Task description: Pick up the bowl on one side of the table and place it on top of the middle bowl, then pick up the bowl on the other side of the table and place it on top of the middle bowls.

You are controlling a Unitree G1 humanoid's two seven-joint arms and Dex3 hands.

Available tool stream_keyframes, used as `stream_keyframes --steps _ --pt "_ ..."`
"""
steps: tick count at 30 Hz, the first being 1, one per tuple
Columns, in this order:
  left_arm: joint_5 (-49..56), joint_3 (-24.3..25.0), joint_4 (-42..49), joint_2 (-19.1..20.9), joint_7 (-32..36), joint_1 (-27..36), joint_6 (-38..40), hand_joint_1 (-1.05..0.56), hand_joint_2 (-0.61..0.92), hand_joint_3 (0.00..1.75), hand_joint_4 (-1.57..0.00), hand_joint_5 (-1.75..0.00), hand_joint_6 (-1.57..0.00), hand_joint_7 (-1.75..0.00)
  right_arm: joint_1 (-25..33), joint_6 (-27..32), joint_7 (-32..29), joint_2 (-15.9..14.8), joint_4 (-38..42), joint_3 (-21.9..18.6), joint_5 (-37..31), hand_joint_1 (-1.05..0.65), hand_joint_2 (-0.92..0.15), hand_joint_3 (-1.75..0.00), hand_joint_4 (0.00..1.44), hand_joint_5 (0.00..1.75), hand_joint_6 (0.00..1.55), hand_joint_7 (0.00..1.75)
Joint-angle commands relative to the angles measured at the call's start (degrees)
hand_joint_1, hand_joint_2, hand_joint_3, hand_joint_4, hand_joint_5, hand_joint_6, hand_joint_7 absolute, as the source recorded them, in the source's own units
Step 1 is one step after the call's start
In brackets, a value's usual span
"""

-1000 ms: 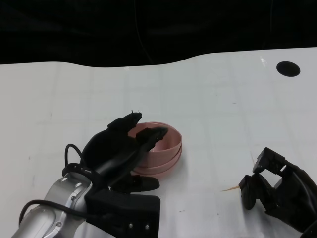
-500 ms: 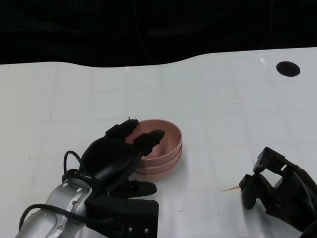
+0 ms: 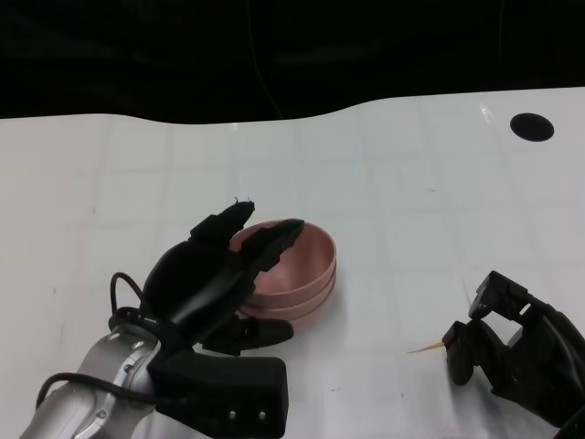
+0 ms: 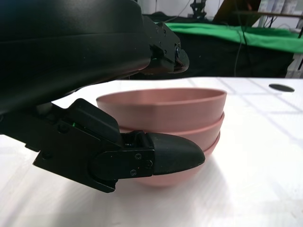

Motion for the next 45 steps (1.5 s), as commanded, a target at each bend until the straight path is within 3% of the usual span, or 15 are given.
stream_keyframes --steps 1,10,13,14,18,25,26,29,31,33,35,37,40,43,45 --pt "-1.4 1.9 -3.6 1.1 -1.1 0.7 0.7 -0.92 0.92 0.62 0.00 0.00 -0.22 -0.01 -0.2 -0.8 0.7 -1.1 0.4 -0.6 0.4 -0.16 -0.44 -1.17 0.92 1.75 0.76 1.63" --pt "-11.0 7.7 -10.6 0.0 -2.6 4.7 0.1 -0.87 0.92 0.60 -0.06 -0.03 -0.31 -0.04 0.0 -0.1 0.1 -0.9 -0.4 -0.6 0.2 -0.16 -0.45 -1.17 0.92 1.75 0.76 1.63" --pt "-20.5 11.9 -13.3 -2.4 -4.4 7.4 -0.1 -0.84 0.92 0.59 -0.22 -0.09 -0.41 -0.05 0.2 -0.6 0.5 -0.9 -0.4 -0.5 0.2 -0.16 -0.45 -1.17 0.91 1.75 0.75 1.64" --pt "-24.5 13.4 -14.0 -3.2 -5.5 8.1 -0.4 -0.76 0.92 0.52 -0.37 -0.15 -0.50 -0.08 0.1 -0.6 0.6 -0.9 -0.3 -0.6 0.2 -0.16 -0.45 -1.17 0.91 1.75 0.74 1.65" --pt "-40.6 18.7 -15.6 -4.8 -12.3 10.4 -0.6 -0.58 0.92 0.42 -0.63 -0.22 -0.66 -0.10 0.0 -0.7 1.0 -1.0 0.1 -0.7 0.3 -0.16 -0.45 -1.17 0.91 1.75 0.74 1.66" --pt "-59.7 25.9 -18.6 -6.6 -20.3 15.1 6.5 -0.41 0.92 0.35 -0.80 -0.29 -0.81 -0.13 0.2 -0.1 0.5 -1.2 -0.7 -0.8 0.3 -0.16 -0.45 -1.16 0.91 1.75 0.73 1.66" --pt "-62.5 27.1 -18.6 -7.7 -20.6 16.0 7.3 -0.36 0.91 0.32 -0.80 -0.41 -0.87 -0.13 0.2 -0.4 0.8 -1.2 -0.5 -0.8 0.3 -0.16 -0.45 -1.15 0.91 1.75 0.74 1.65" --pt "-67.8 29.5 -18.2 -9.6 -21.7 17.3 8.8 -0.29 0.86 0.37 -0.65 -0.82 -0.94 -0.11 0.1 -0.8 1.0 -1.3 -0.2 -0.9 0.2 -0.15 -0.46 -1.15 0.91 1.75 0.74 1.65" --pt "-70.7 31.3 -17.9 -10.4 -22.3 18.6 10.1 -0.14 0.62 0.88 -0.59 -1.14 -0.99 -0.15 0.1 -0.6 0.8 -1.4 -0.3 -0.9 0.1 -0.16 -0.46 -1.14 0.91 1.75 0.73 1.65" --pt "-72.1 32.5 -17.5 -10.8 -22.9 19.5 10.7 -0.08 0.52 1.08 -0.62 -1.26 -1.04 -0.20 0.0 -0.8 1.3 -1.6 -0.1 -1.0 0.2 -0.16 -0.47 -1.13 0.90 1.75 0.72 1.66" --pt "-73.0 33.6 -16.1 -11.1 -24.4 19.9 10.2 -0.04 0.50 1.14 -0.70 -1.31 -1.11 -0.25 0.0 -0.6 1.3 -1.7 -0.3 -1.0 0.3 -0.15 -0.49 -1.12 0.89 1.75 0.71 1.68" --pt "-73.9 34.3 -14.5 -10.9 -26.2 20.1 10.2 -0.02 0.47 1.25 -0.77 -1.36 -1.12 -0.40 0.1 -0.3 0.9 -1.8 -0.7 -1.0 0.2 -0.15 -0.50 -1.11 0.90 1.75 0.71 1.68" --pt "-74.0 35.1 -13.3 -10.7 -27.4 20.5 10.7 0.01 0.48 1.28 -0.82 -1.51 -0.95 -1.03 0.2 -0.2 0.4 -1.8 -0.9 -1.0 0.1 -0.15 -0.48 -1.13 0.91 1.75 0.72 1.67" --pt "-72.5 35.6 -10.8 -10.1 -28.9 21.1 8.6 0.04 0.52 1.31 -0.85 -1.63 -0.89 -1.36 0.1 0.2 0.7 -1.9 -0.7 -1.1 0.5 -0.15 -0.47 -1.13 0.91 1.75 0.73 1.65" --pt "-72.3 36.0 -9.8 -10.0 -29.8 21.2 8.2 0.04 0.55 1.30 -0.86 -1.69 -0.85 -1.47 0.0 0.2 0.8 -1.9 -0.6 -1.1 0.5 -0.15 -0.47 -1.13 0.92 1.75 0.73 1.64"
